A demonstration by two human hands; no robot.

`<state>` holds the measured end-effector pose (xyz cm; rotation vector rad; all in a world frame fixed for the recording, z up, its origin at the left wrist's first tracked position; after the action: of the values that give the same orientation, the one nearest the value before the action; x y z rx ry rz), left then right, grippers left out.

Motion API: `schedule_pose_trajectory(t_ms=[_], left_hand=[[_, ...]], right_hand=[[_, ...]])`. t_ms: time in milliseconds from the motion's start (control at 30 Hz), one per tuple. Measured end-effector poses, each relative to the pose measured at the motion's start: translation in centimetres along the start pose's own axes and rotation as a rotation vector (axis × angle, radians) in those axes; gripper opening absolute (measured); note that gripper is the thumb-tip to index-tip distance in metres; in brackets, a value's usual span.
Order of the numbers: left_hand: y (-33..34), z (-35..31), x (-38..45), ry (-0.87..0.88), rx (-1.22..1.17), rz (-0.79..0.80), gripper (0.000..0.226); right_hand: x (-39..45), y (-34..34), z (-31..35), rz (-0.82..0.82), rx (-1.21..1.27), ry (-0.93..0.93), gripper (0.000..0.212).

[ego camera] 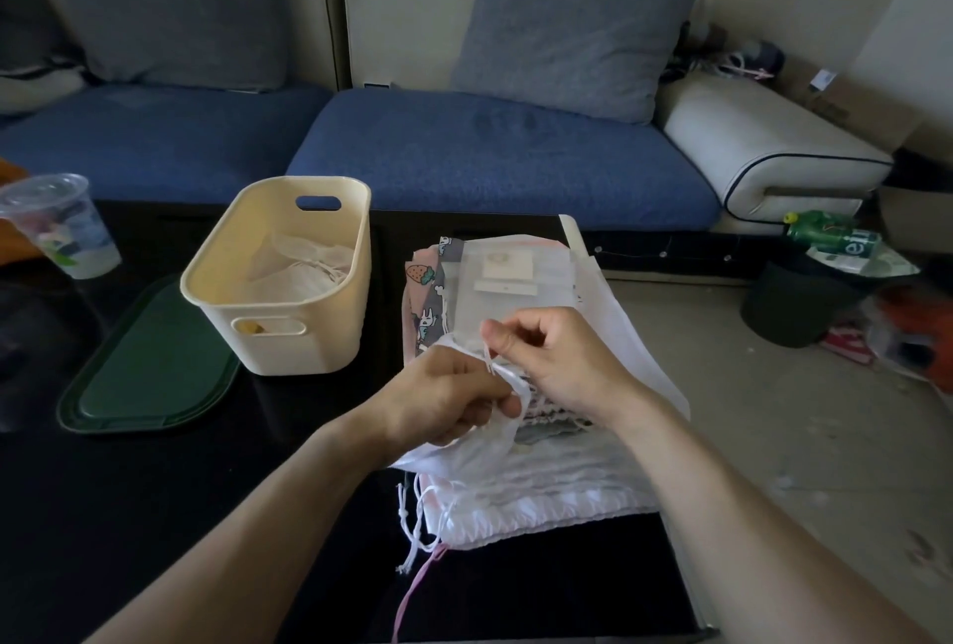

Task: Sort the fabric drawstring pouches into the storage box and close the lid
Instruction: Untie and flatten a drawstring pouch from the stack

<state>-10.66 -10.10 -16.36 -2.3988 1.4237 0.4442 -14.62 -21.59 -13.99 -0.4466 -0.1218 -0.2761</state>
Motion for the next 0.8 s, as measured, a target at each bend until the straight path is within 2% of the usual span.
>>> schedule_pose_trajectory(t_ms=[133,267,400,600,800], left_hand=[[-1.4,0.3,0.4,-0.024,-0.197,-0.104,0.031],[-2.8,0.4,0.6,-0.025,-0.343,-0.183,0.032],[-2.5,0.1,0.5,0.006,-0.331,-0.162,0.034],[-1.9,0.0,0.3,0.032,-0.282,-0.133,0.035],[-1.4,-0.1,0.2,0.045,-0.185,-0.157,0.036]], right_hand=[[0.2,-1.3,-1.2,-0.068,-0.006,0.085,0.014],[0.1,-1.8,0.0,-0.004,0.212,0.03,0.014],[0.0,-1.2,0.3,0.057,0.016,-0.059,0.004],[0.1,-1.2,0.2,0.027,0.064,-0.069,0.004],[0.0,-0.6,0.3,0.015,-0.079,-0.117,0.005]])
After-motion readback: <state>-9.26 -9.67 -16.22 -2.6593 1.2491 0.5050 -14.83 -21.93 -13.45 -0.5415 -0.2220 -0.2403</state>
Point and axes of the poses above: each hand's wrist, its own x-axis towards the middle knuckle, its own y-axis out of the palm, z = x × y, the point moved 7 cm from there along x, towards the middle knuckle, and after that the axes turned 7 degrees about -y, right-handed, at the moved point
